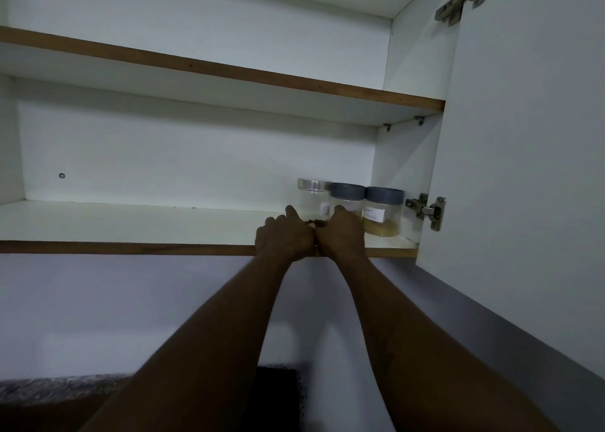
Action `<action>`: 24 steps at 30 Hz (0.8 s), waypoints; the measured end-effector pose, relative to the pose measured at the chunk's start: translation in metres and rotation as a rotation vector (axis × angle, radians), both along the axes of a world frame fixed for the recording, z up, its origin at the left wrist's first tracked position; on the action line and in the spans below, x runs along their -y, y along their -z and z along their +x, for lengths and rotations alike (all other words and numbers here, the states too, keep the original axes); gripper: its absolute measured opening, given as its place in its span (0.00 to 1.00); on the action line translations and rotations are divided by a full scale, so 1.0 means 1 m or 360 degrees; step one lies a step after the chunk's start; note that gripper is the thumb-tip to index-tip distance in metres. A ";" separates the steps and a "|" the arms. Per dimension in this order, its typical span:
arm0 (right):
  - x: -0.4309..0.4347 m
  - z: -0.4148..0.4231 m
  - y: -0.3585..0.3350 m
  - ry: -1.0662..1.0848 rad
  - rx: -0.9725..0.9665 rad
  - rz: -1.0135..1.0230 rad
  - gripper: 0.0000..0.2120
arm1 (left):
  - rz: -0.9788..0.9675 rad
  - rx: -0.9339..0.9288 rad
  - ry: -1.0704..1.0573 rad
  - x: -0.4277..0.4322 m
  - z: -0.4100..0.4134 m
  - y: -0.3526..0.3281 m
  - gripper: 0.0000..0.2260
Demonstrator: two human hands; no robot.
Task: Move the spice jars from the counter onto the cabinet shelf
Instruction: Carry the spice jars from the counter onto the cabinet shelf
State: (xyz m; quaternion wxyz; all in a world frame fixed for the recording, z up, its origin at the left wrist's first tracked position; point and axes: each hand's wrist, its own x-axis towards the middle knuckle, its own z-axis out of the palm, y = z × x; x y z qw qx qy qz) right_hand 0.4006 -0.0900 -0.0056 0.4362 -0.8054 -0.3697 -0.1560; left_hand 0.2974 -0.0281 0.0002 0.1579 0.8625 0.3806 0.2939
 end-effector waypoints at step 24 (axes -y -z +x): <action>0.071 -0.279 0.389 -0.1176 -0.0630 -0.0606 0.17 | -0.0819 0.0287 0.0046 0.068 -0.338 0.377 0.11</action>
